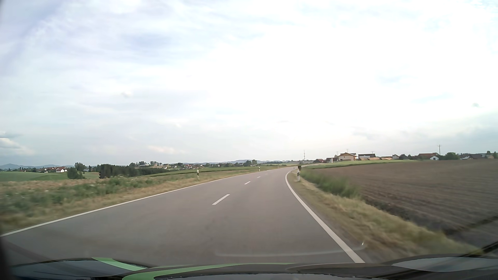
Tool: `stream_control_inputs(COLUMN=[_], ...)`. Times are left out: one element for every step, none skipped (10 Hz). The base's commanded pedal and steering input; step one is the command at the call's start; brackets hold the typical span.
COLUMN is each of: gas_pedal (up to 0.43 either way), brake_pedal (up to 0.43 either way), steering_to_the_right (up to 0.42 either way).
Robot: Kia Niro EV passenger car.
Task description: Follow the waypoints while adhering to traffic rules and regulations
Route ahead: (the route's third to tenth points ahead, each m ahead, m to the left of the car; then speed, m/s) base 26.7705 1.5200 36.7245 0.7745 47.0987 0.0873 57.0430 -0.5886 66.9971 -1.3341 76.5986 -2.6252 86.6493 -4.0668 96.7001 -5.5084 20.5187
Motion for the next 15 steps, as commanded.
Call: stream_control_inputs(gas_pedal=[0.209, 0.209, 0.209, 0.209, 0.209, 0.209, 0.209, 0.209, 0.209, 0.209, 0.209, 0.209, 0.209, 0.209, 0.209], brake_pedal=[0.000, 0.000, 0.000, 0.000, 0.000, 0.000, 0.000, 0.000, 0.000, 0.000, 0.000, 0.000, 0.000, 0.000, 0.000], steering_to_the_right=[0.010, 0.010, 0.010, 0.010, 0.010, 0.010, 0.009, 0.009, 0.009, 0.009, 0.010, 0.011, 0.011, 0.012, 0.012])
